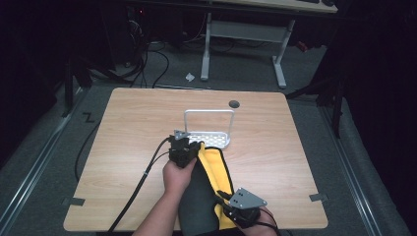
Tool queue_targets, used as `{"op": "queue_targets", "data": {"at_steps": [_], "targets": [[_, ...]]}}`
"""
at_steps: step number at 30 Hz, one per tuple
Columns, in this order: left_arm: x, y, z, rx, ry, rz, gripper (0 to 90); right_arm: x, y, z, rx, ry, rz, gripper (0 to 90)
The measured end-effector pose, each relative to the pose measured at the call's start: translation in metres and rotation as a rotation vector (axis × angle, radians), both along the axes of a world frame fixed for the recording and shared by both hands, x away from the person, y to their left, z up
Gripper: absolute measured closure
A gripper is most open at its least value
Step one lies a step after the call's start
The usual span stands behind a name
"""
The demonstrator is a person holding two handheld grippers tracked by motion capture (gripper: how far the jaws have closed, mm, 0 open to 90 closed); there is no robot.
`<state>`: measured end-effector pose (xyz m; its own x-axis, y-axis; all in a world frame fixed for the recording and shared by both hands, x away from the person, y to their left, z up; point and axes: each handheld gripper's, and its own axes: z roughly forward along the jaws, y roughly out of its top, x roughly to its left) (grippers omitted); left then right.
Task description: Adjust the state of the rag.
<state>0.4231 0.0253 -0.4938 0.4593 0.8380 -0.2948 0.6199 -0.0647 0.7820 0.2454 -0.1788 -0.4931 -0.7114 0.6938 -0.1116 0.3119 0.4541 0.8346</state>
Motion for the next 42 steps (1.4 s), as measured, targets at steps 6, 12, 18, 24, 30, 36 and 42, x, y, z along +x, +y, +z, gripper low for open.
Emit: {"op": "queue_targets", "data": {"at_steps": [6,12,18,24,30,36,42], "targets": [[0.001,-0.015,-0.001,0.002,0.009,-0.013,78.1,-0.003,-0.011,-0.003,-0.008,-0.003,-0.022,78.7],[0.003,-0.025,-0.008,-0.014,0.028,-0.031,73.7,-0.001,-0.017,-0.005,-0.006,0.025,-0.031,71.3],[-0.001,-0.031,-0.006,-0.080,0.020,-0.061,52.8,0.002,-0.027,0.001,0.029,-0.007,-0.073,64.9],[-0.006,-0.029,0.001,-0.111,-0.005,-0.078,45.3,0.007,-0.029,-0.003,0.027,0.009,-0.085,65.1],[-0.017,-0.016,0.004,-0.083,-0.034,-0.098,45.3,0.009,-0.027,-0.008,0.017,0.021,-0.080,65.3],[-0.035,0.006,-0.003,-0.037,-0.042,-0.108,48.2,0.013,-0.025,-0.011,0.012,0.034,-0.079,65.5],[-0.061,0.033,-0.012,0.001,-0.041,-0.133,52.0,0.014,-0.026,-0.012,0.009,0.042,-0.085,65.6]]}}
